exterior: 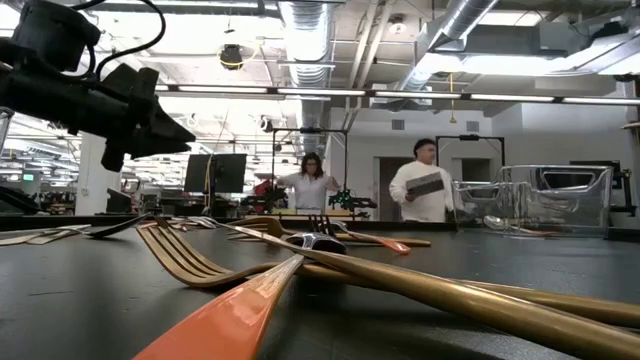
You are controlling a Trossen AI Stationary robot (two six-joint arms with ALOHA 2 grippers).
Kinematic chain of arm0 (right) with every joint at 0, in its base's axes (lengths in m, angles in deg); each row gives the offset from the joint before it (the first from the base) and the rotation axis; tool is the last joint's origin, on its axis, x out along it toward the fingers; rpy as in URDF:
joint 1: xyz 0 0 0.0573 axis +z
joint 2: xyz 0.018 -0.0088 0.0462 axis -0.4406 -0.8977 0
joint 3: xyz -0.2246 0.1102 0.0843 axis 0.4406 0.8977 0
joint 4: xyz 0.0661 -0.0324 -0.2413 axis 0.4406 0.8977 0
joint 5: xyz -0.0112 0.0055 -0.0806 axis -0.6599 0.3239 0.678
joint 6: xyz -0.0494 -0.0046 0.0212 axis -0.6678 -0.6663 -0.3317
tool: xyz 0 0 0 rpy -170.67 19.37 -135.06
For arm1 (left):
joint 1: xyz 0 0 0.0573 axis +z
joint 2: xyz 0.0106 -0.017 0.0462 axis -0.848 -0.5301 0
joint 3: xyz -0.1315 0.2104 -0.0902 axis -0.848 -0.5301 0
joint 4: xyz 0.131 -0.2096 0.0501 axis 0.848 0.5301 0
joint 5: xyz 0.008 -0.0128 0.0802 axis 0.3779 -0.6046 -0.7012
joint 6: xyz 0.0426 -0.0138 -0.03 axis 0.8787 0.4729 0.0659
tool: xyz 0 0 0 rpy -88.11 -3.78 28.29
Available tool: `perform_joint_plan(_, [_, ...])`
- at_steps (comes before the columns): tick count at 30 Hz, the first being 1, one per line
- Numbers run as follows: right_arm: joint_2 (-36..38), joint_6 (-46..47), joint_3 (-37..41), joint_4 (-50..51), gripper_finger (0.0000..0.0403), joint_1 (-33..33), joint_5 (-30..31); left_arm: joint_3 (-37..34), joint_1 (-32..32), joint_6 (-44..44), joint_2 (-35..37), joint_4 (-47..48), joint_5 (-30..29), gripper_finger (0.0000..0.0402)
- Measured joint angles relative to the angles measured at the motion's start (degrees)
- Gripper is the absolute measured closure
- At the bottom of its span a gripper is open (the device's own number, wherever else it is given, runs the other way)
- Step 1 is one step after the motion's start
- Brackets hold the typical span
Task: Sort silverware by color (type)
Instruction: Put the gold fork into the bottom right transparent bin, then put the gold table knife into the bottom left transparent bin
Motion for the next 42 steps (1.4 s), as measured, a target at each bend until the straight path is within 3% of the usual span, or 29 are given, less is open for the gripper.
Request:
perform_joint_plan(12, [-8.1, 0.8, -0.1, -4.0, 0.0392, 7.4, -1.7, 0.0, 0.0, -1.0, 0.0, -0.1, -1.1, 0.0289])
perform_joint_plan(23, [-8.3, 1.2, -0.1, -3.4, 0.0381, 6.7, -1.4, 0.0, 0.0, -2.7, 0.0, -0.2, -1.1, 0.0289])
perform_joint_plan(33, [-8.3, -0.3, -0.1, 3.1, 0.0334, 2.6, 8.9, 0.0, 0.0, -2.8, 0.0, -0.2, -1.1, 0.0289])
perform_joint_plan(42, [-6.1, -16.1, -1.7, 4.5, 0.0314, -7.7, 21.2, 0.0, 0.0, -2.8, 0.0, -0.3, 1.4, 0.0289])
